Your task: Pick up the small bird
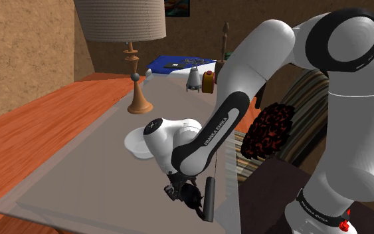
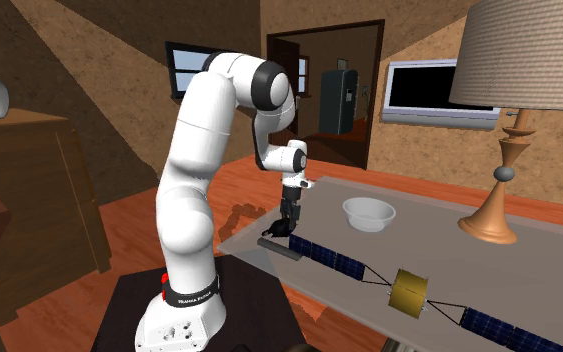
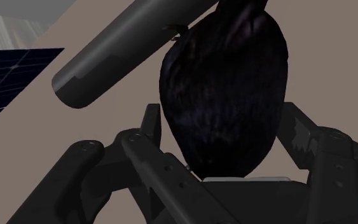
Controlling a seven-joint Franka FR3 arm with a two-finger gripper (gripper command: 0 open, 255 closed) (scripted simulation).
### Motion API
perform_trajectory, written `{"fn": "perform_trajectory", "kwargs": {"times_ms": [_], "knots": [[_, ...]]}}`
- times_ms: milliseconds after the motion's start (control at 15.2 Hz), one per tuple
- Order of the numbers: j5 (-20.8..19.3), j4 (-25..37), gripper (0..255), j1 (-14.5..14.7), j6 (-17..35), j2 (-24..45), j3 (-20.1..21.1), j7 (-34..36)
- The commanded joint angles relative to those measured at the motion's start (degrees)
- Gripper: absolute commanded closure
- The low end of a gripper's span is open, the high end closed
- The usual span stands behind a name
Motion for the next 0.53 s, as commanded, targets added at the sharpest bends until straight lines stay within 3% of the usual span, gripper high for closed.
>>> {"fn": "perform_trajectory", "kwargs": {"times_ms": [0,462], "knots": [[1.2,-0.3,255,-0.6,-1.1,-1.7,0.6,-1.0],[4.9,0.1,255,-1.8,-5.4,-6.6,2.2,-3.7]]}}
